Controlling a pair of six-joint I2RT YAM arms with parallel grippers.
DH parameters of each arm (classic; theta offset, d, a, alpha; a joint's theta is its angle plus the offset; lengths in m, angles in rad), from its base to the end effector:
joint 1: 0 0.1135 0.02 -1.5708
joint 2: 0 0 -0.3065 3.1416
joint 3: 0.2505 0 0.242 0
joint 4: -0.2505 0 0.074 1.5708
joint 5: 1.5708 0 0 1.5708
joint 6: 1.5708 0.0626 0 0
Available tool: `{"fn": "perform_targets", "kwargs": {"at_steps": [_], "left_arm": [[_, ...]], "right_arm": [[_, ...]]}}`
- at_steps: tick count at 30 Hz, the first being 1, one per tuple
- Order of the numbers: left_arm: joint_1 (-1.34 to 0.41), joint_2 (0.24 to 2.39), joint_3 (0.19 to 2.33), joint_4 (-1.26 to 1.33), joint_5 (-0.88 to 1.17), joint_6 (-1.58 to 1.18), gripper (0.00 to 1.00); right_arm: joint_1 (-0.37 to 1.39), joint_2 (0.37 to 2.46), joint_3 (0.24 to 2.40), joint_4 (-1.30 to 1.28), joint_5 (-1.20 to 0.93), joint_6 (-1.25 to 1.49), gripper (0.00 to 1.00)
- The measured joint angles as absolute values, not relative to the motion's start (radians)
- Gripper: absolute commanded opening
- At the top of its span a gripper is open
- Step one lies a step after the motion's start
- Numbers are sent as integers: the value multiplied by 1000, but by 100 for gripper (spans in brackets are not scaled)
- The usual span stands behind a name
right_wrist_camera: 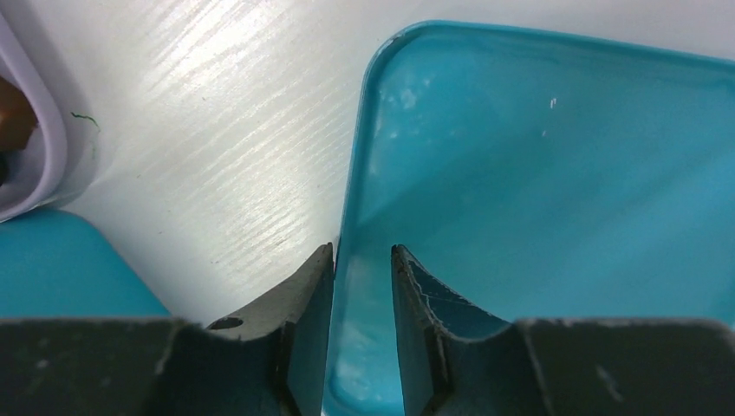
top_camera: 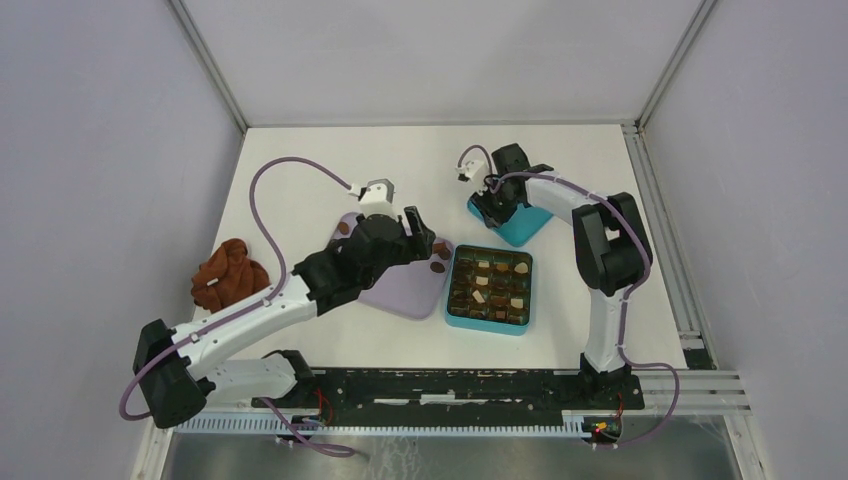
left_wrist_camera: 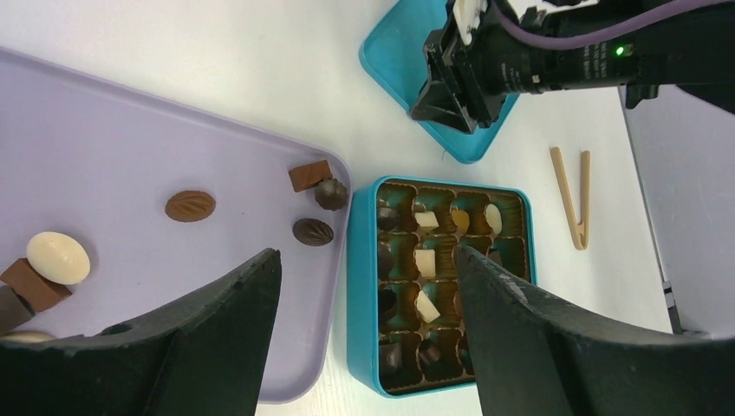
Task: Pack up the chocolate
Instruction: Pick up the box lid from the center of the board.
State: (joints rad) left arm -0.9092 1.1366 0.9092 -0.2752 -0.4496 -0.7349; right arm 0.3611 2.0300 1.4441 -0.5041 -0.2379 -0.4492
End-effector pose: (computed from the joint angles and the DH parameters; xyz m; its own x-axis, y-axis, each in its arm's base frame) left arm 0.1734 -0.1784 0.3343 -0.5391 -0.2905 -0.7905 0.1552 0.8883 -0.4323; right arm 0.4127 0.1716 0.1890 -0.5538 -0.6602 -0.5073 -0.7613 0.6483 -0.0126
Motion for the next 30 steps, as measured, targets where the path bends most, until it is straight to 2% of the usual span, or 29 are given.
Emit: {"fn": "perform_targets", "kwargs": {"at_steps": [6, 8, 19, 30], "left_arm": [[-909, 1095, 893, -274, -474, -735, 80], [-909, 1091, 889, -274, -479, -735, 80], [-909, 1086, 882, -275, -490, -735, 80], [-909, 1071, 881, -274, -488, -694, 82]], "right_arm": [[373, 2044, 1445, -509, -230, -440, 35], [376, 2045, 1445, -509, -227, -439, 32], [379, 2049, 1444, -505, -216, -424, 0], [336, 1952, 1428, -511, -355, -398, 0]]}}
